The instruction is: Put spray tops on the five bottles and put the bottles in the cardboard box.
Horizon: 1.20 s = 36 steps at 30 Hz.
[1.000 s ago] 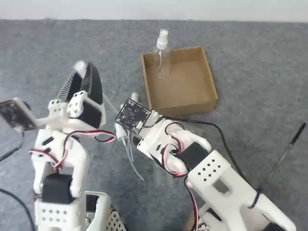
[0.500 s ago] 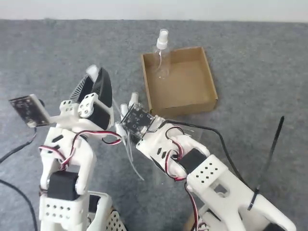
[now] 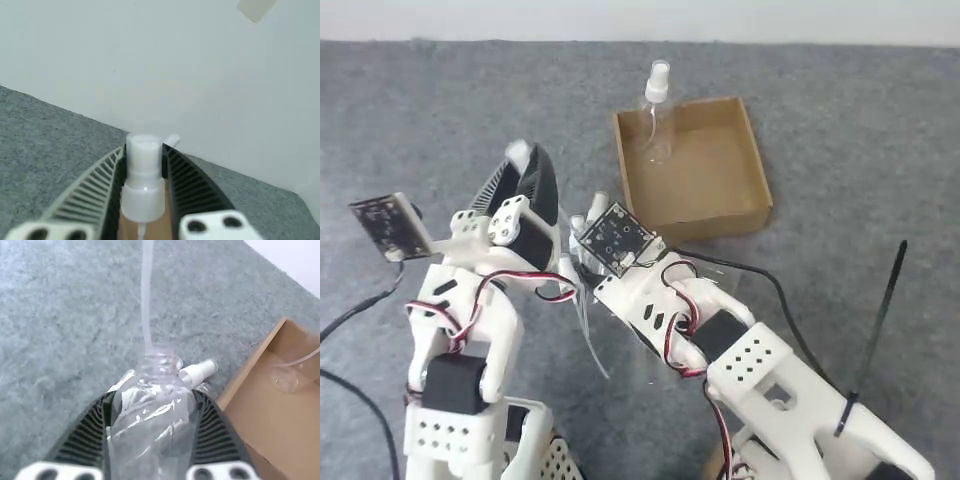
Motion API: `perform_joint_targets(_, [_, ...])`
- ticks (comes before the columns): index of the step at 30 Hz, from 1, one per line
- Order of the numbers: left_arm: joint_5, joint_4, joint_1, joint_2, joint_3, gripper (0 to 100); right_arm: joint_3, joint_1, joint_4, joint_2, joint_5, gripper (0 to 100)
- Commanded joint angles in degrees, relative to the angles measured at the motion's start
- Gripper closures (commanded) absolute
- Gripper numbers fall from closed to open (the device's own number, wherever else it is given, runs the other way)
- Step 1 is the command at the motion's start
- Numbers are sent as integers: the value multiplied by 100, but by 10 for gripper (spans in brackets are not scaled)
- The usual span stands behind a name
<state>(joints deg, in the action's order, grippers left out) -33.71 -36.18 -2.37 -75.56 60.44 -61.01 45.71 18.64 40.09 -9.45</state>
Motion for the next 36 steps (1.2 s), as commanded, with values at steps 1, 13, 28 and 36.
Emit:
perform_joint_targets(1, [0, 0, -26, 70, -40, 988, -9, 22, -479, 215, 97, 991])
perform_joint_targets(13, [193, -18, -35, 79, -31, 988, -1389, 13, -3424, 215, 44, 992])
perform_joint_targets(28, [844, -1108, -404, 1881, -1411, 988, -1433, -84, -3433, 215, 53, 992])
perform_joint_targets(36, [1415, -1503, -501, 1899, -1490, 987, -1442, -92, -3415, 207, 79, 992])
